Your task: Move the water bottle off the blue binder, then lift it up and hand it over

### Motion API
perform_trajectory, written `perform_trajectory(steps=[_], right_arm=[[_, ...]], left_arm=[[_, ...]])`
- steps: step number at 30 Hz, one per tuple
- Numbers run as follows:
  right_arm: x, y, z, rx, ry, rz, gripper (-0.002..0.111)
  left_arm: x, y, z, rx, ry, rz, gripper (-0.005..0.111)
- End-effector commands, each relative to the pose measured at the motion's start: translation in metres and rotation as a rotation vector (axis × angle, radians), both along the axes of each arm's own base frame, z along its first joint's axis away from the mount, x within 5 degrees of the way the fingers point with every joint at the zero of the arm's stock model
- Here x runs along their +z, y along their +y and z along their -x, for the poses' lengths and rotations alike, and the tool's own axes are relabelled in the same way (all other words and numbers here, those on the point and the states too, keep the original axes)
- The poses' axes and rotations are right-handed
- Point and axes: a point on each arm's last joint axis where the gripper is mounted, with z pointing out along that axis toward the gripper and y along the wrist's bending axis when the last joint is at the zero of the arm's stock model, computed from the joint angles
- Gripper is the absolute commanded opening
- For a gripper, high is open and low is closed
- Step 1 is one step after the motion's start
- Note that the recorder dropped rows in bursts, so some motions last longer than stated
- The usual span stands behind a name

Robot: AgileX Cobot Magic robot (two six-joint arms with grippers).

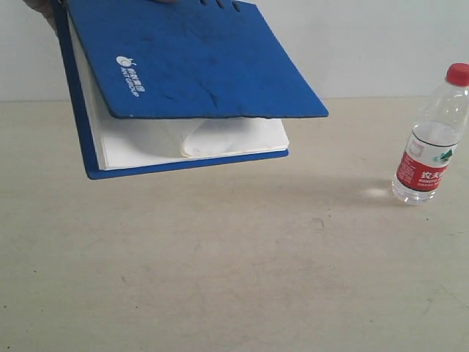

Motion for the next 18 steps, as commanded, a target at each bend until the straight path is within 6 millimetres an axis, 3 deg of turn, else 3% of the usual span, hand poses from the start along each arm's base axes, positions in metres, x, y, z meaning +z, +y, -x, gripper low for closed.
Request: perform_trajectory(steps=[1, 8, 18], right_arm=[[0.0017, -0.0002, 0.0, -0.004, -0.017, -0.002, 0.0], [0.0017, -0.0002, 0.0, -0.004, -0.017, -0.002, 0.0], [0.0017, -0.0002, 0.0, -0.004, -0.017, -0.002, 0.0]], left_arm=[[-0.0015, -0.0048, 0.0007, -0.085, 0.01, 0.014, 0.007], [-0.0011, 0.001, 0.0004, 0.022, 0.005, -0.004, 0.007], [-0.0008, 0.0014, 0.0003, 0.026, 0.001, -0.009, 0.007]])
